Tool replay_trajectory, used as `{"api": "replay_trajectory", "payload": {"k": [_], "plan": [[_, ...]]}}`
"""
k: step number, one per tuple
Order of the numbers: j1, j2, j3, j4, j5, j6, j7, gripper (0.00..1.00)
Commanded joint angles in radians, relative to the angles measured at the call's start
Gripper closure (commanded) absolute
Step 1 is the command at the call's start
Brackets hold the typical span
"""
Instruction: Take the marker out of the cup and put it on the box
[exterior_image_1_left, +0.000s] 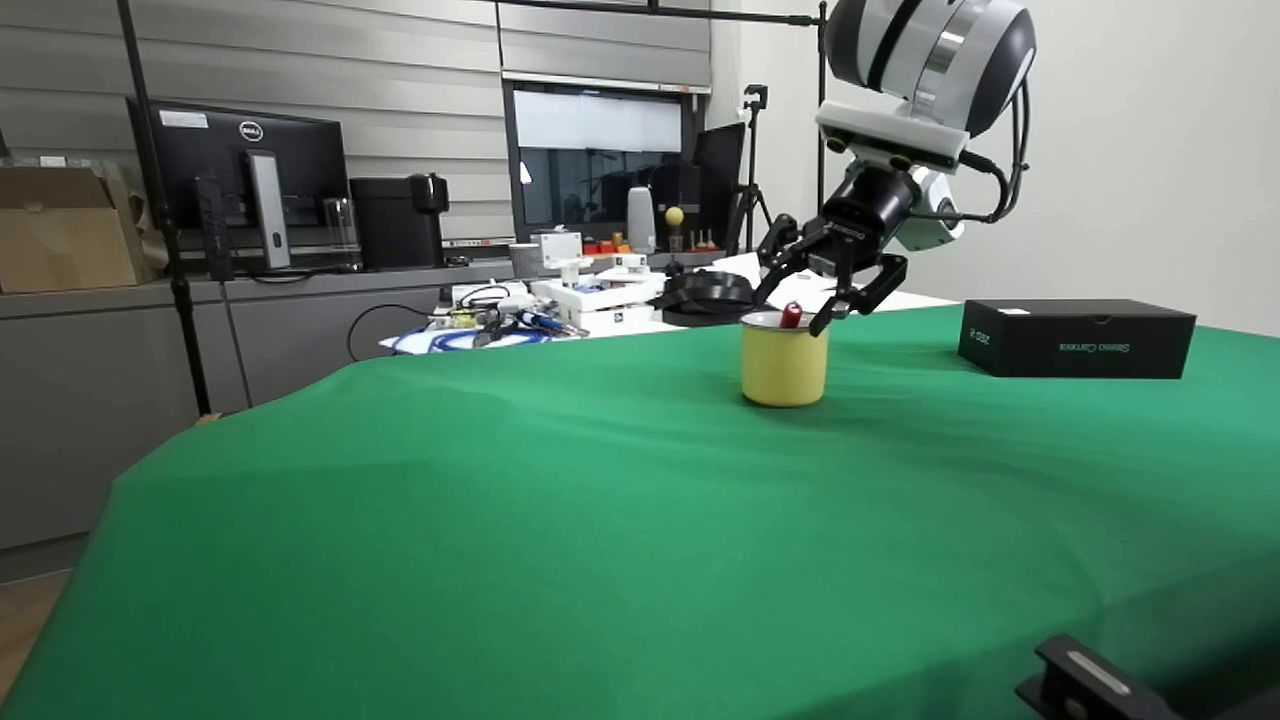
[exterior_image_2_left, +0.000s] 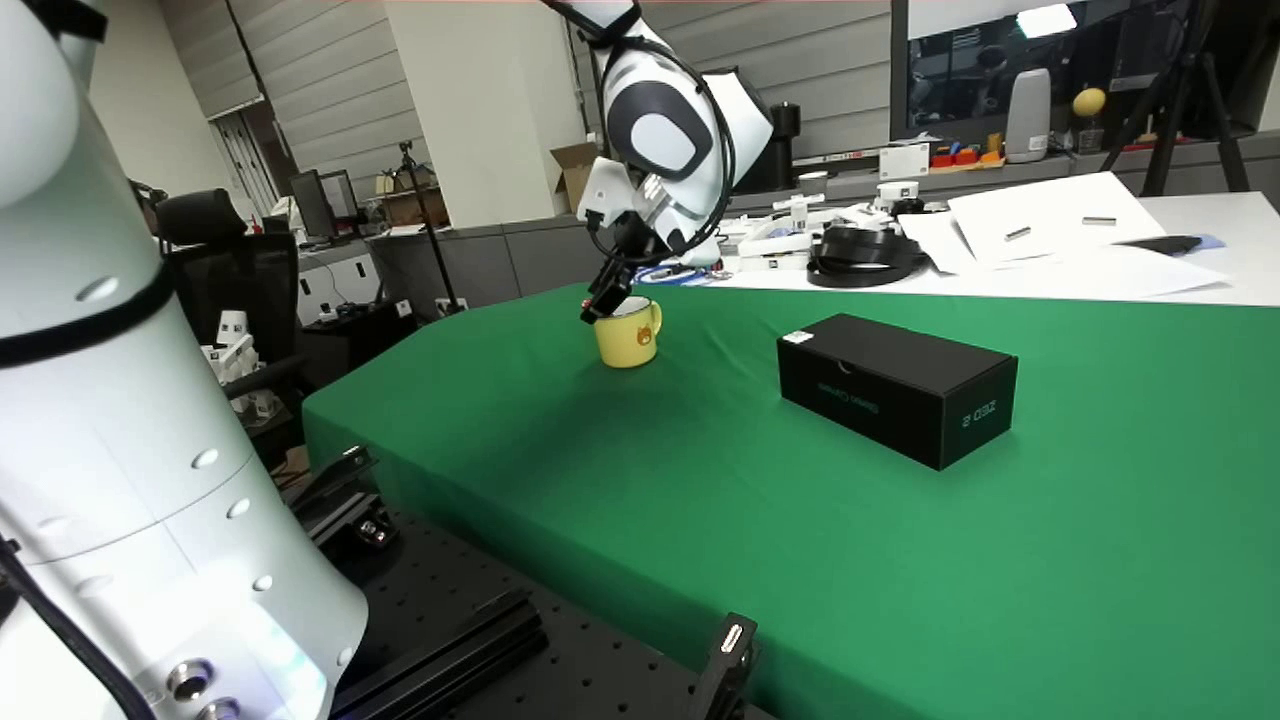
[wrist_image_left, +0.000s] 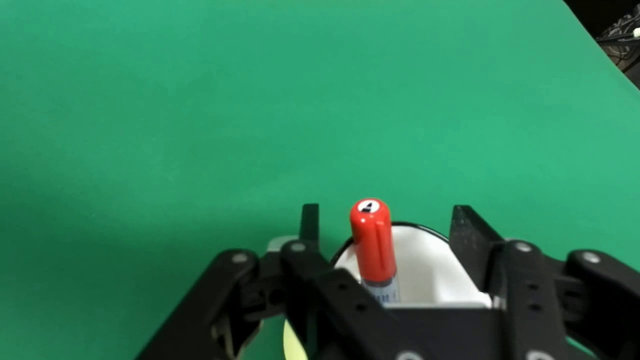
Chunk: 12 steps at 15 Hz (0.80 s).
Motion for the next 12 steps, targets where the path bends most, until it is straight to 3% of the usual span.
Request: {"api": "replay_trajectory", "payload": {"k": [1, 7, 12], "plan": [[0.003, 0.015, 0.000, 0.023, 0.012, -0.009, 0.013, 0.61], [0.007, 0.009, 0.000, 0.021, 0.010, -0.006, 0.014, 0.99], [0.020, -0.025, 0.006, 0.019, 0.001, -0.011, 0.024, 0.95]]}}
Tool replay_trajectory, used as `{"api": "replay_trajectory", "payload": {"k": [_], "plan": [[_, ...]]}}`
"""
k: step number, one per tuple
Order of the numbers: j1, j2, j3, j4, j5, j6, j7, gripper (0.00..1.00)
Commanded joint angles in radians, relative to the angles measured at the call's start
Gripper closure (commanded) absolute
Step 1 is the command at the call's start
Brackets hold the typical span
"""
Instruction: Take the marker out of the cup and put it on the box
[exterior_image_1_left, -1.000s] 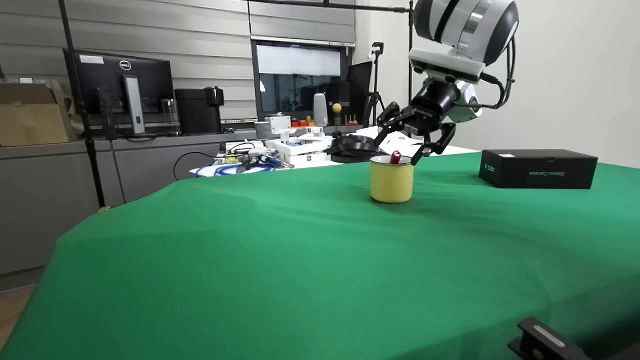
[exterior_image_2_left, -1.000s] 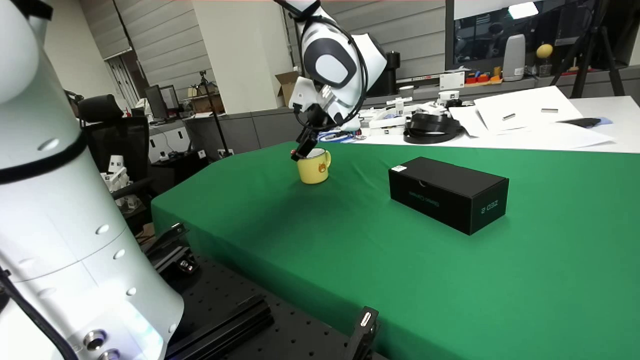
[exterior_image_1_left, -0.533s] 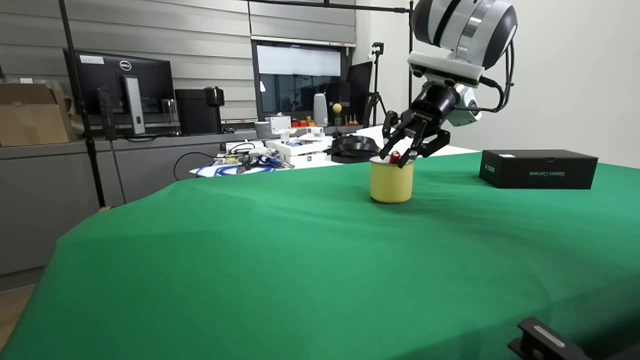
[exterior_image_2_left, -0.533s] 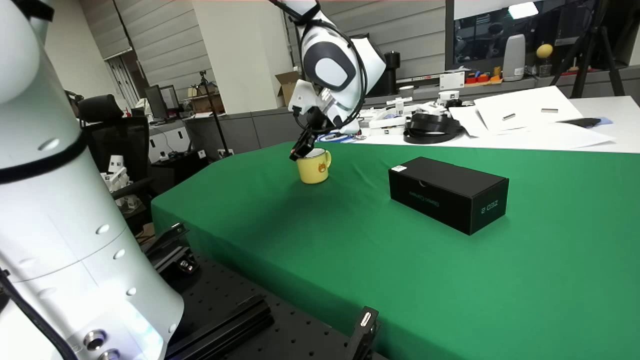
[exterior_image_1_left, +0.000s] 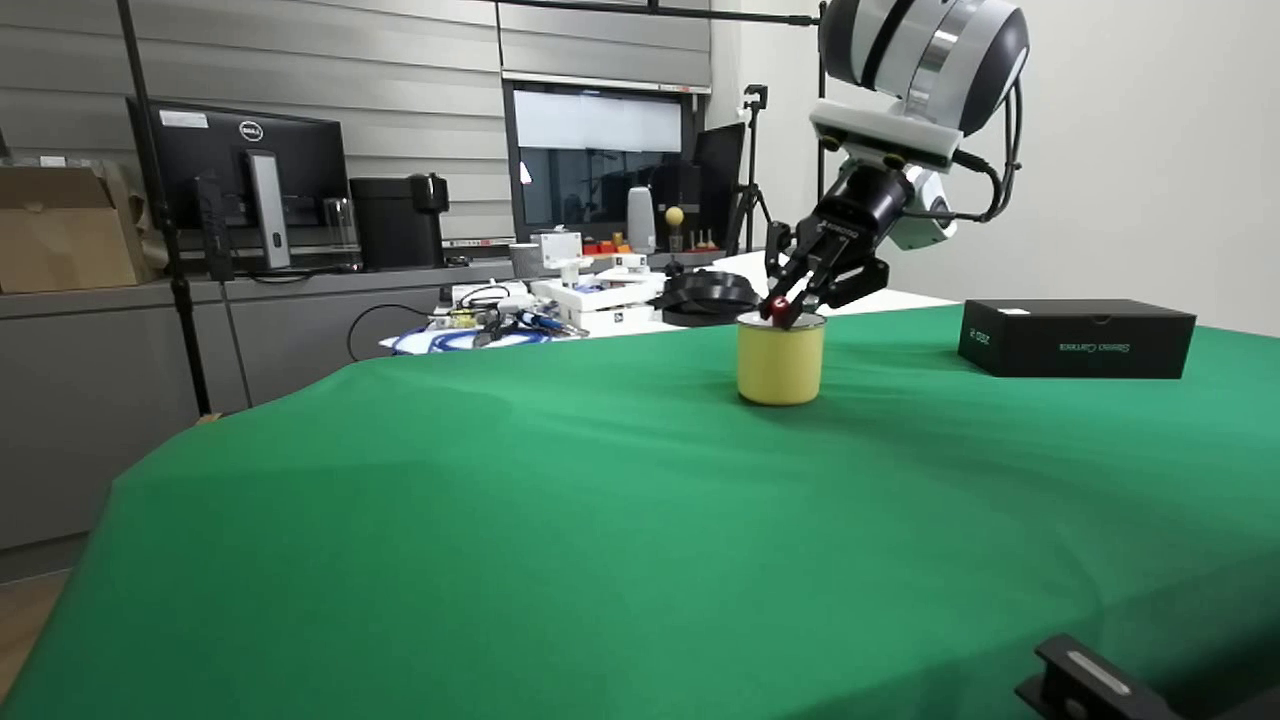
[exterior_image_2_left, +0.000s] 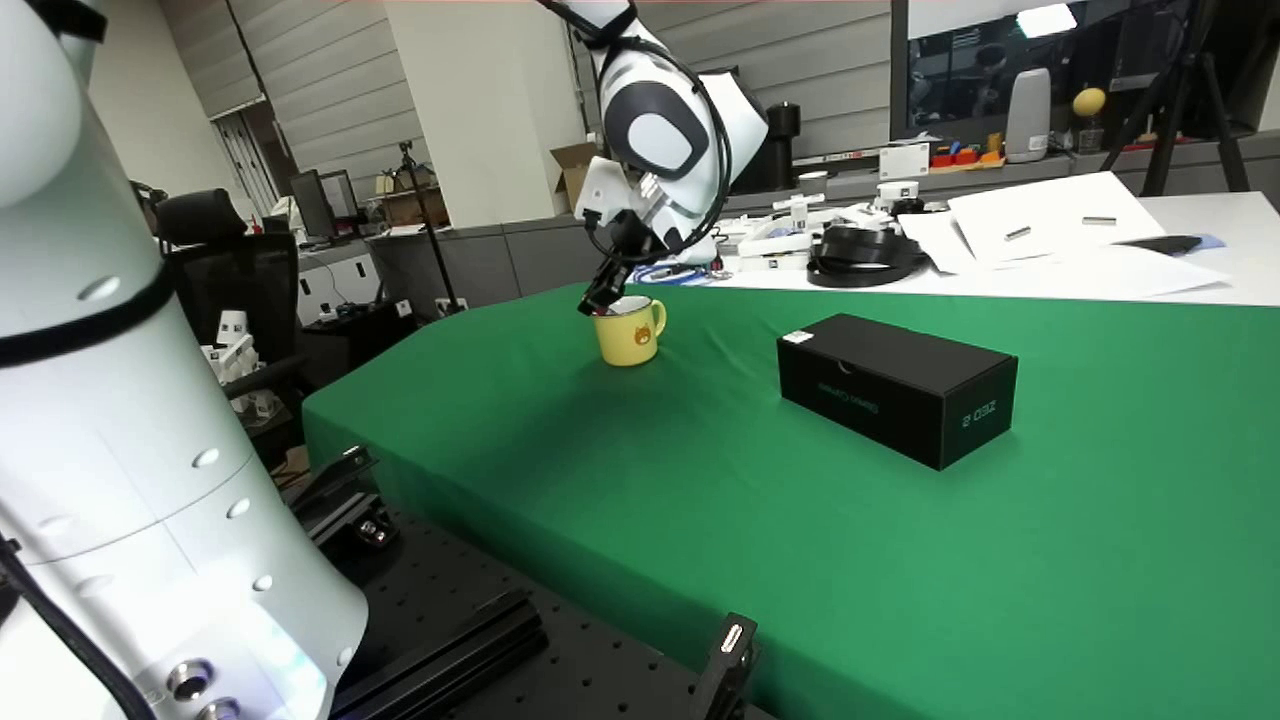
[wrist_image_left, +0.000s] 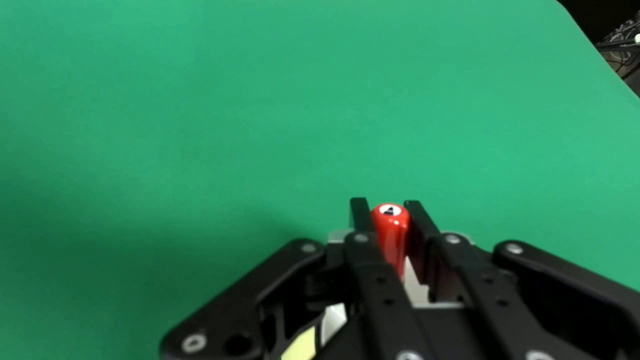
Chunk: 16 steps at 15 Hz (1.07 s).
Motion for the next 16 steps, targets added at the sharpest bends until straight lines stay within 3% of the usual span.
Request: {"api": "replay_trajectory", "payload": {"k": [1, 11, 16], "plan": [[0.014, -0.036, 0.005, 0.011, -0.001, -0.014, 0.027, 0.95], [0.058, -0.144, 0.010, 0.004, -0.030, 0.000, 0.069, 0.95], [0.062, -0.220, 0.012, -0.015, 0.048, 0.050, 0.156, 0.95]]}}
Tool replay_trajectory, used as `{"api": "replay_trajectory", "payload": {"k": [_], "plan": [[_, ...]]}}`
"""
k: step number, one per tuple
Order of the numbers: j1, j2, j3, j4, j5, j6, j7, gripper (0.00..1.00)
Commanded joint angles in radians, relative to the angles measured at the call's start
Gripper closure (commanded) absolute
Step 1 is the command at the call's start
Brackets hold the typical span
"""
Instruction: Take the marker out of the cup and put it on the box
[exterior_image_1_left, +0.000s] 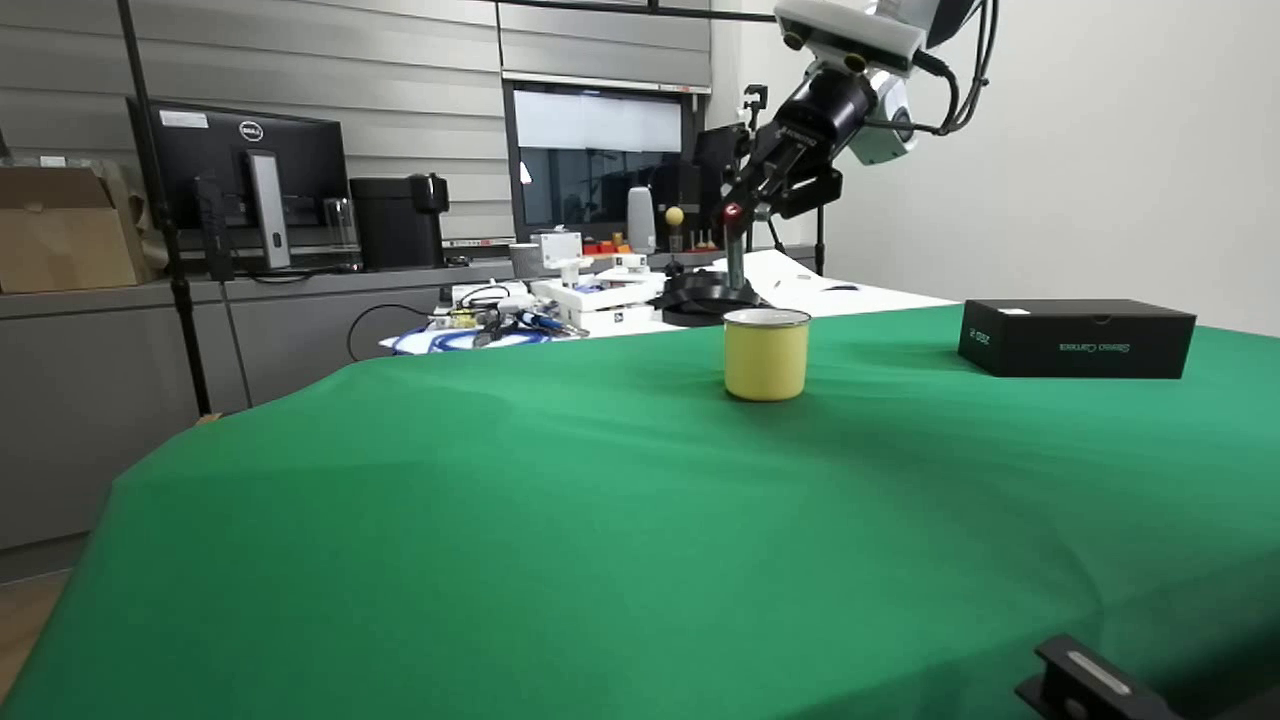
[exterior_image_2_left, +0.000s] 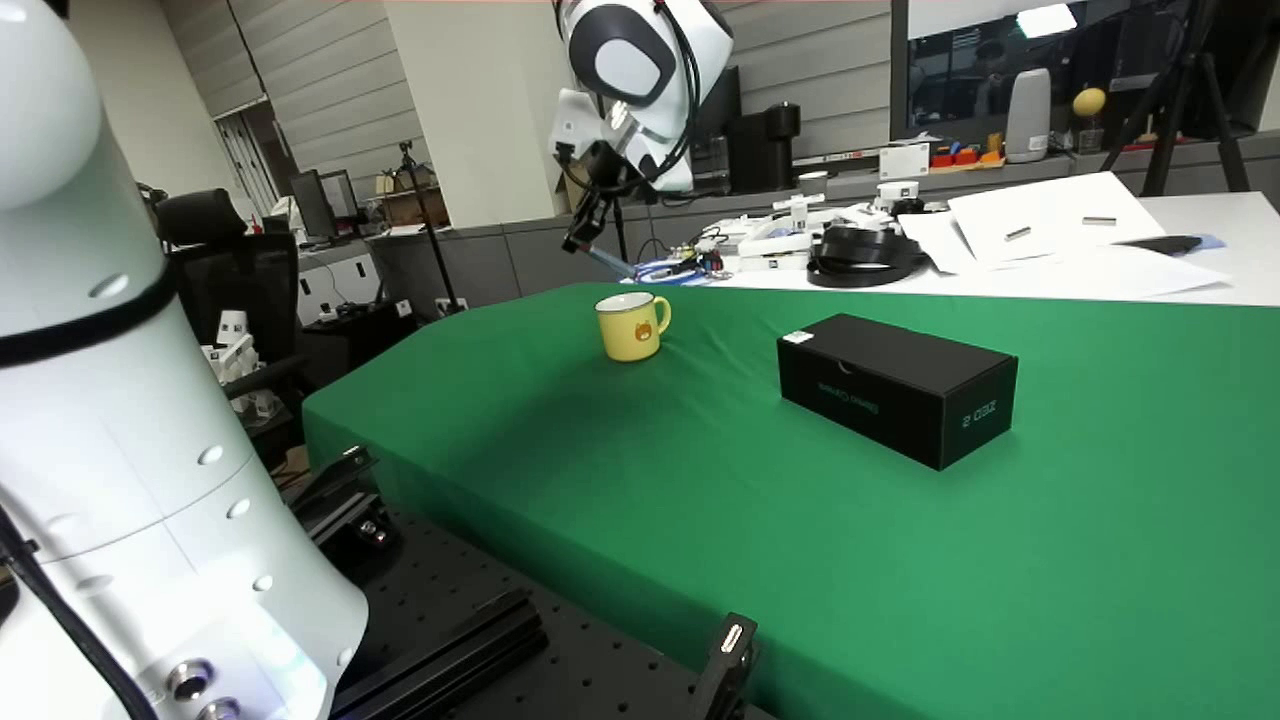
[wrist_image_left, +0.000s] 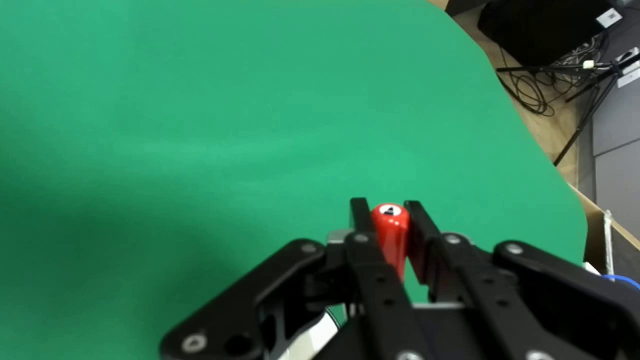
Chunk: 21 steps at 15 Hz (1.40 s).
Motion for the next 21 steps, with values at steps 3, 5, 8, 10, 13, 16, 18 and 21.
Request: {"api": "replay_trajectory", "payload": {"k": [3, 5, 8, 10, 13, 16, 18, 21], "plan": [[0.021, -0.116, -0.006, -0.048, 0.066, 0.193, 0.159, 0.95], [0.022, -0.139, -0.008, -0.057, 0.074, 0.283, 0.200, 0.95], [0.025, -0.159, -0.021, -0.072, 0.001, 0.390, 0.317, 0.95], [0.021, -0.159, -0.031, -0.081, -0.034, 0.455, 0.379, 0.95], [0.012, -0.151, -0.051, -0.099, -0.119, 0.545, 0.457, 0.95], [-0.004, -0.151, -0.065, -0.115, -0.166, 0.584, 0.478, 0.95], [-0.015, -0.150, -0.076, -0.122, -0.187, 0.606, 0.493, 0.95], [-0.033, -0.150, -0.091, -0.132, -0.218, 0.623, 0.505, 0.95]]}}
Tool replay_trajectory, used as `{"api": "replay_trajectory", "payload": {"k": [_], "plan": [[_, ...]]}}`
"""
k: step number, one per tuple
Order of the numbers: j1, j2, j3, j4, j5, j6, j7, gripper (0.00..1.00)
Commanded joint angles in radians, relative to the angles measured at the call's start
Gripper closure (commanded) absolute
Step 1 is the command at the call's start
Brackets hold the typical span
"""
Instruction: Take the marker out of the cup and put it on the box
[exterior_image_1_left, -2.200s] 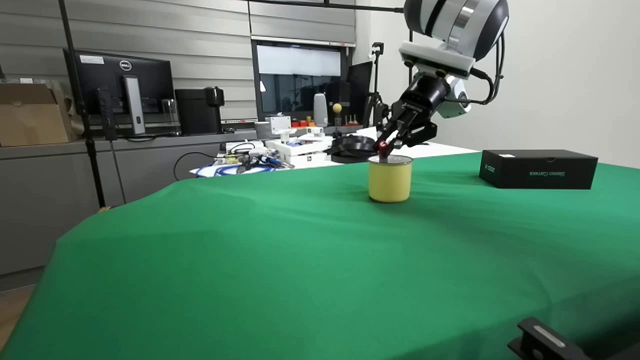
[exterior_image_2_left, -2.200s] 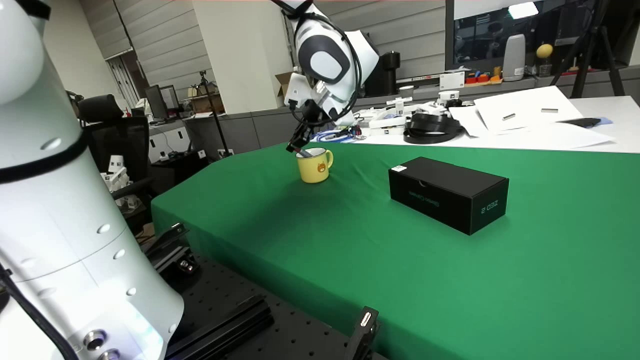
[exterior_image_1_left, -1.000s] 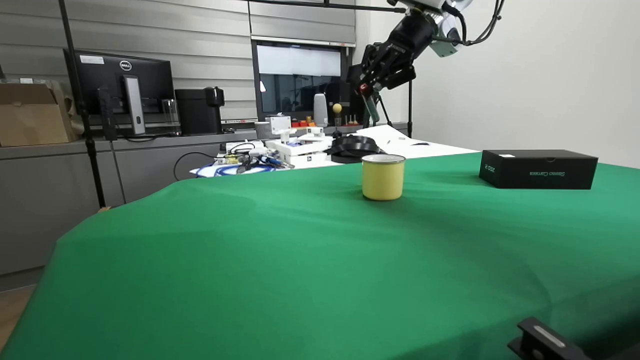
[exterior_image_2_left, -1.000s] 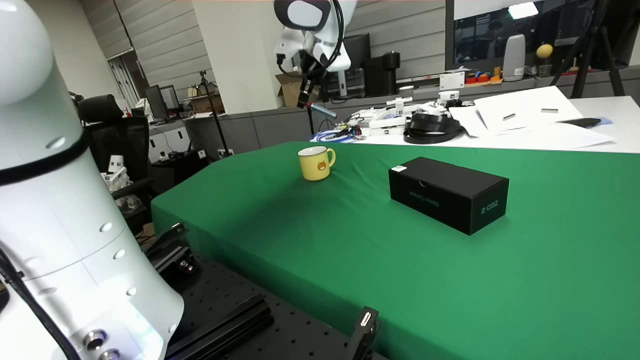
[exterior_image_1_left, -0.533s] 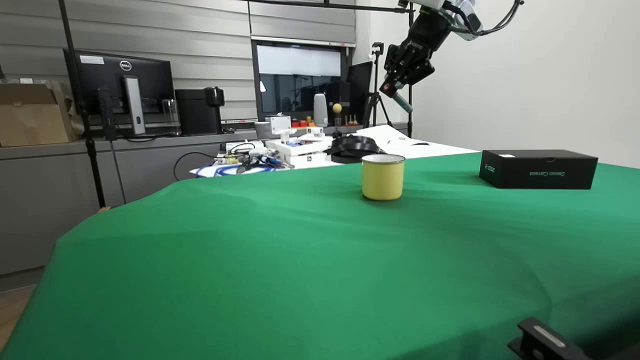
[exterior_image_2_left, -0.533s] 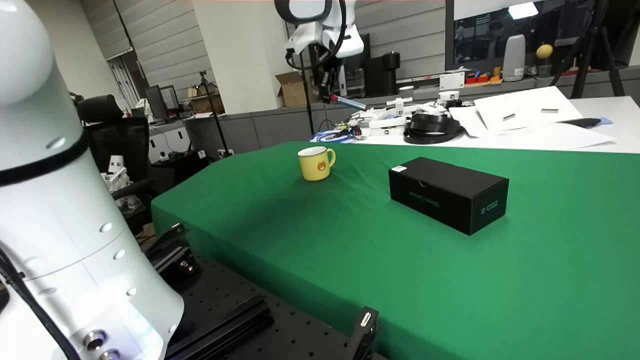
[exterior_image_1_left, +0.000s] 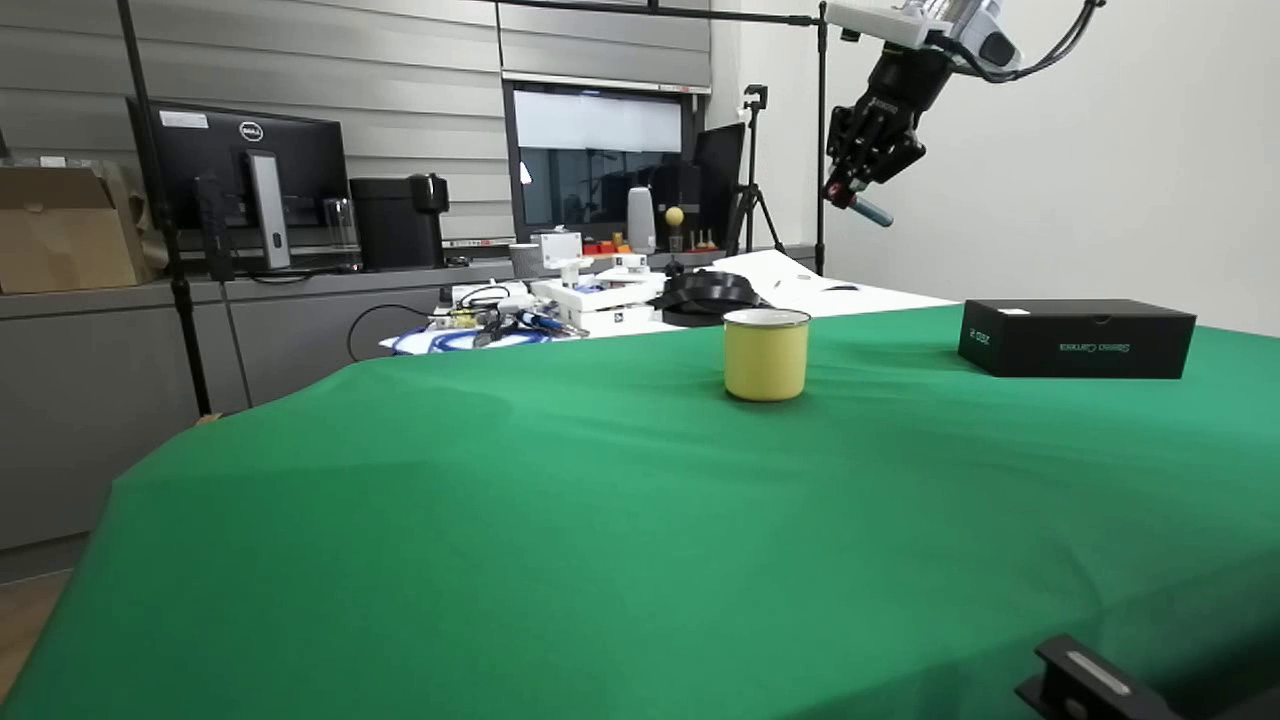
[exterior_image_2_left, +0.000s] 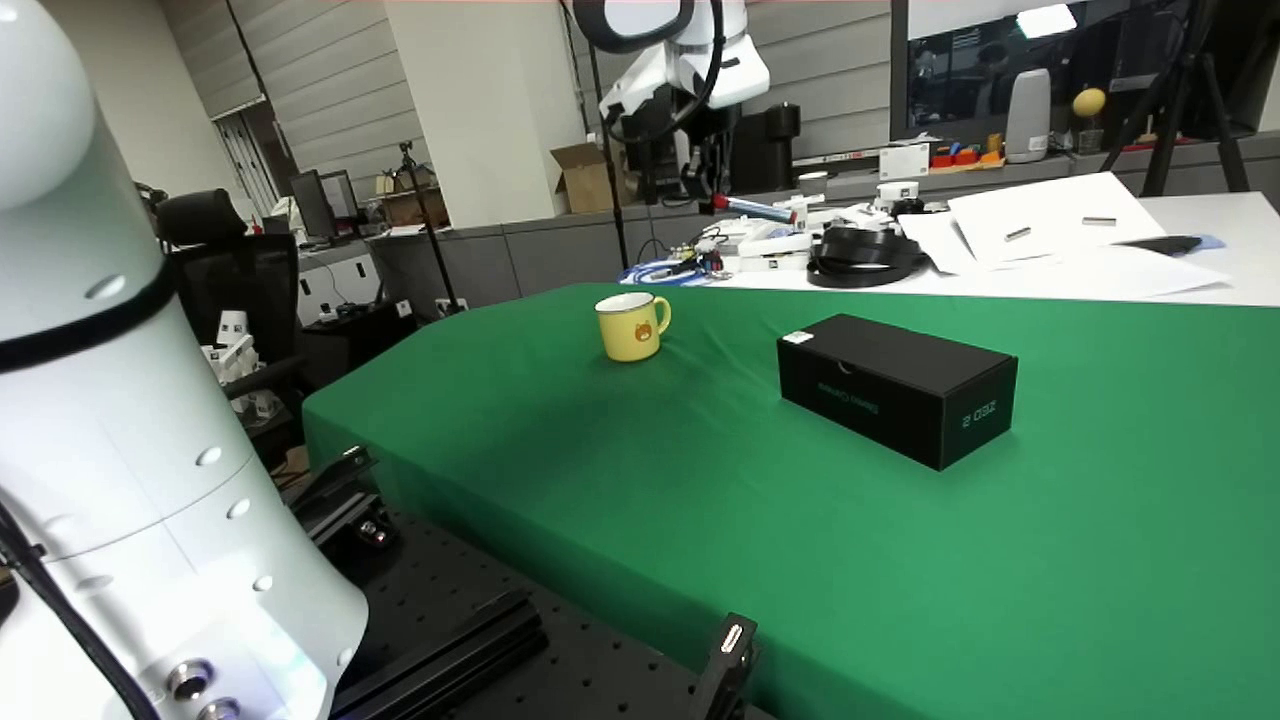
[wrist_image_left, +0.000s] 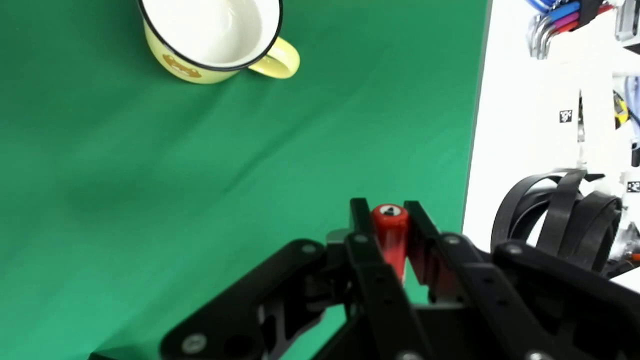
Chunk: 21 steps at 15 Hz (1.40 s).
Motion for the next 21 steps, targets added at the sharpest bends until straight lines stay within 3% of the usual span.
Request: {"api": "replay_trajectory", "payload": {"k": [1, 12, 21], "plan": [[-0.022, -0.018, -0.016, -0.017, -0.042, 0.014, 0.042, 0.95], [-0.110, -0.027, -0.027, -0.030, -0.005, 0.011, -0.108, 0.95], [-0.129, -0.050, -0.065, -0.093, -0.032, 0.024, -0.113, 0.95]]}}
